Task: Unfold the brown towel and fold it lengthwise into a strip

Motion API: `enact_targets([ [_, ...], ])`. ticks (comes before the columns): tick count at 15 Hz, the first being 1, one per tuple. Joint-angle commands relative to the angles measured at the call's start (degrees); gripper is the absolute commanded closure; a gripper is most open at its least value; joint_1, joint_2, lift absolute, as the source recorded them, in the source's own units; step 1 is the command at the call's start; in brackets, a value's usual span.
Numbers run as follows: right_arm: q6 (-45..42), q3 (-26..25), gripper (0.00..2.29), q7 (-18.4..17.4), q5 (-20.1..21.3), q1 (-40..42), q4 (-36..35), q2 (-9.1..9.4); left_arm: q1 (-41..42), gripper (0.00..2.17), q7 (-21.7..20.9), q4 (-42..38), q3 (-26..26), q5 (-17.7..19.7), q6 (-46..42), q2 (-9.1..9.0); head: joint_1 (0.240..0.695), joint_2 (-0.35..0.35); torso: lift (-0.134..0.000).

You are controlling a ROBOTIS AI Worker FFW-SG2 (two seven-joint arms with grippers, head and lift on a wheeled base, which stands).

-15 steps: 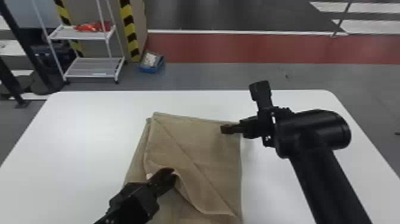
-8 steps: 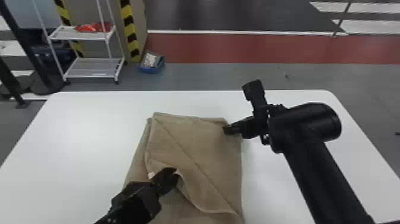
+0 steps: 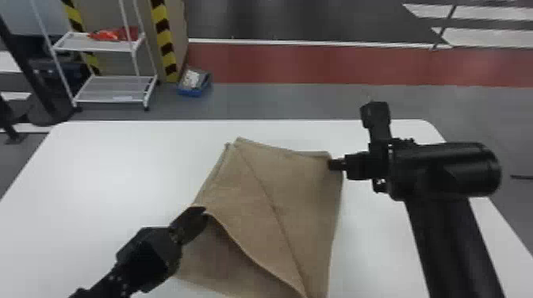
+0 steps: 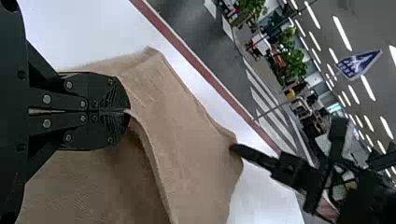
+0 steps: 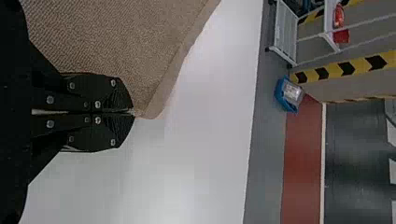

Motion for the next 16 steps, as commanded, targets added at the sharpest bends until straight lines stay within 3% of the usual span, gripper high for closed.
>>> enact_targets([
  [1, 3.9, -7.6, 1.99, 1.5, 0.2, 3.5, -8.4, -1.0, -1.5, 1.7, 0.0, -0.4, 3.5, 2.1, 1.6, -0.32, 0.695, -0.065, -0.121],
  [4, 6.5, -17.8, 1.99, 3.1, -1.0, 10.0, -17.2, -2.75, -3.9, 1.7, 0.1, -0.4, 6.2, 4.3, 5.5, -0.76, 0.695, -0.096, -0.121],
  [7, 6.9, -26.6, 1.98, 4.4, -2.5, 18.4, -25.6, -3.19, -5.0, 1.7, 1.5, -0.2, 7.9, 5.9, 8.1, -1.2, 0.695, -0.163, -0.121],
  [9, 6.9, -29.2, 1.98, 4.2, -2.5, 24.1, -30.5, -3.02, -5.4, 1.7, 2.6, -0.1, 9.6, 7.4, 10.0, -1.55, 0.695, -0.216, -0.121],
  [10, 6.9, -29.5, 1.86, 4.0, -2.2, 27.6, -33.5, -2.67, -5.4, 1.7, 3.2, -0.1, 10.5, 8.1, 10.9, -1.72, 0.695, -0.226, -0.121],
  [11, 6.9, -29.6, 1.4, 4.0, -1.3, 30.8, -36.4, -1.96, -5.4, 1.7, 3.5, -0.2, 10.9, 8.6, 12.2, -1.81, 0.695, -0.234, -0.121],
  [12, 6.9, -29.8, 0.51, 4.1, -0.5, 33.7, -39.3, -1.44, -5.4, 1.7, 3.5, -0.3, 11.3, 8.8, 12.5, -1.81, 0.695, -0.238, -0.121],
  [13, 6.9, -29.8, 0.02, 4.3, 0.9, 36.2, -42.0, -1.35, -5.3, 1.7, 3.4, -0.3, 11.3, 8.8, 12.7, -1.81, 0.695, -0.24, -0.121],
  [14, 6.5, -29.7, 0.0, 4.8, 3.2, 38.5, -44.8, -1.35, -5.3, 1.7, 3.1, -0.4, 11.3, 8.8, 12.7, -1.81, 0.695, -0.242, -0.121],
  [16, 2.1, -29.0, 0.04, 10.1, 10.4, 40.9, -49.4, -1.26, -5.1, 1.7, 2.5, -0.4, 11.2, 8.7, 12.7, -1.81, 0.695, -0.255, -0.121],
])
